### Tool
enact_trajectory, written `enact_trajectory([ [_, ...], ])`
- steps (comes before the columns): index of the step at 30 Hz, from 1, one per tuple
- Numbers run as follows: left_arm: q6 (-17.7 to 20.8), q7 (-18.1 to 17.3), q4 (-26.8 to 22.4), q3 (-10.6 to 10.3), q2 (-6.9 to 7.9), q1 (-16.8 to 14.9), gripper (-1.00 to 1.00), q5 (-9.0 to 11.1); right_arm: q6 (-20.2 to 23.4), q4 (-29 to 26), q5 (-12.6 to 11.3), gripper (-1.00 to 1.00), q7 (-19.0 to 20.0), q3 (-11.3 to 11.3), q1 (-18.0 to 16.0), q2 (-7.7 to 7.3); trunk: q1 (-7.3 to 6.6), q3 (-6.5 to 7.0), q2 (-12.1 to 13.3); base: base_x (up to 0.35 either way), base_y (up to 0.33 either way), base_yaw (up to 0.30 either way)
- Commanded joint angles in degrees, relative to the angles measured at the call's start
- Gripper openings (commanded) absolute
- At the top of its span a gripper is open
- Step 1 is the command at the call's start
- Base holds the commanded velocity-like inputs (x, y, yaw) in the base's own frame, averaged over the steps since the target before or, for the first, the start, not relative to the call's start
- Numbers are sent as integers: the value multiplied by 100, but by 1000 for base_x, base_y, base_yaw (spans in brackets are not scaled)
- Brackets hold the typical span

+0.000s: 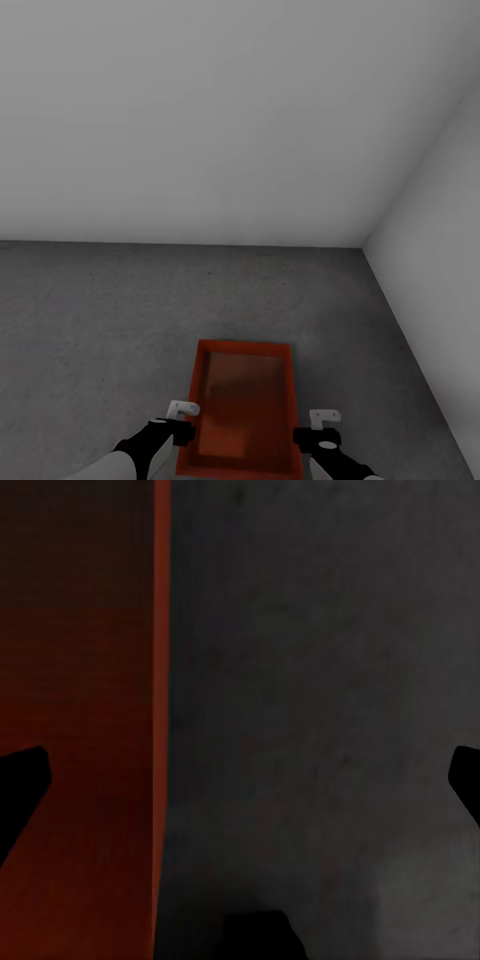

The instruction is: Move the two storage containers from the living room to the garage. In the garage, place one container on the floor and stack the other container on top of it (either order is fine).

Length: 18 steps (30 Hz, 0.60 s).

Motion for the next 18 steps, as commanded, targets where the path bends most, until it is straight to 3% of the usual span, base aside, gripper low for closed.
enact_trajectory([
  [1, 34, 13, -15, 8, -2, 1, 100, -59, -23, 1, -60, 100, -24, 46, -3, -1, -1, -3, -1, 0, 0, 0],
  [18, 34, 13, -19, 4, -9, 1, 100, -59, -16, 1, -54, 100, -46, 46, -3, -1, -1, -4, -1, 0, 0, 0],
])
